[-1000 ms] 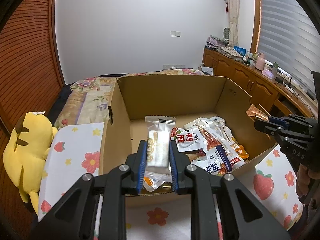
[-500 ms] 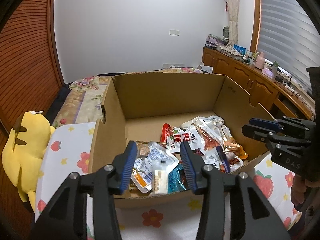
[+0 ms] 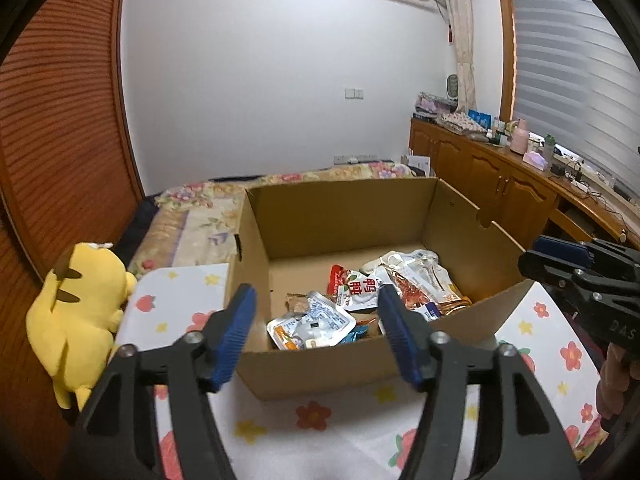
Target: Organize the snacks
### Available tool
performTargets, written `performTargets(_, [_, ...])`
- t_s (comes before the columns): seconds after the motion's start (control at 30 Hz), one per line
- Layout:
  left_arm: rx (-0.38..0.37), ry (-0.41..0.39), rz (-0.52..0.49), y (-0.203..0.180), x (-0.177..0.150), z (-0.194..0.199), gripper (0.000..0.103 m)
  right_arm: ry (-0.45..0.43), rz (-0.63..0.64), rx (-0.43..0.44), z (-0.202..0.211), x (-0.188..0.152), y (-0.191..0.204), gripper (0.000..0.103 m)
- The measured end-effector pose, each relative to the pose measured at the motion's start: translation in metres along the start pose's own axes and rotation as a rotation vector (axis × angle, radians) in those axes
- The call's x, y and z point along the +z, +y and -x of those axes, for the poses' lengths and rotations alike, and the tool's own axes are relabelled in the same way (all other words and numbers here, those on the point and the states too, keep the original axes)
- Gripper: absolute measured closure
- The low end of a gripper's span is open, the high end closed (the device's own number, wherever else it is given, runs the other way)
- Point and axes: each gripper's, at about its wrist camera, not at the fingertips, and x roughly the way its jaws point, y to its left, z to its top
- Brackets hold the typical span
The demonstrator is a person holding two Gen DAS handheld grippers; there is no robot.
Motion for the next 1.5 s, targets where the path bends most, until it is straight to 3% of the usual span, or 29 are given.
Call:
performTargets(0.07, [0.015,-0.021,-0.017,-0.003,-0.003,0.009,0.023,-0.013,-0.012,-0.006,0.009,-0.006,0.001,0.06])
performTargets(0.13, [0.032,-0.047,-0.04,-0.008,-0.006,0.019,0.021,-0.022,-0.024,-0.007,0.015,-0.01,0.001,0.059])
performTargets(0.27, [0.058,-0.082,-0.056,-0.016,-0.013,0.034,0.005,-0.044,-0.013,-0.047,0.026,-0.022,0.003,0.047])
performTargets(0.33, [0.074,-0.101,-0.064,-0.019,-0.017,0.041,0.003,-0.051,-0.008,-0.06,0.03,-0.027,0.004,0.046])
performTargets(0.5, [0.092,-0.106,-0.046,-0.022,-0.025,0.051,0.0,-0.067,-0.001,-0.091,0.039,-0.035,0.006,0.032])
performTargets(0.63, [0.105,-0.095,-0.036,-0.024,-0.033,0.057,0.0,-0.092,0.003,-0.114,0.046,-0.04,0.007,0.01])
performTargets(0.73, [0.105,-0.101,-0.016,-0.026,-0.038,0.064,0.0,-0.098,0.007,-0.121,0.049,-0.043,0.009,0.0])
performTargets(1.23, [0.121,-0.122,-0.007,-0.034,-0.06,0.085,0.0,-0.108,-0.005,-0.137,0.064,-0.061,0.014,0.0])
performTargets(1.37, [0.177,-0.152,-0.038,-0.043,-0.068,0.093,0.0,-0.125,-0.007,-0.147,0.072,-0.065,0.017,0.0])
performTargets(1.5, [0.177,-0.163,-0.032,-0.047,-0.075,0.101,0.0,-0.136,-0.022,-0.143,0.079,-0.069,0.017,0.0])
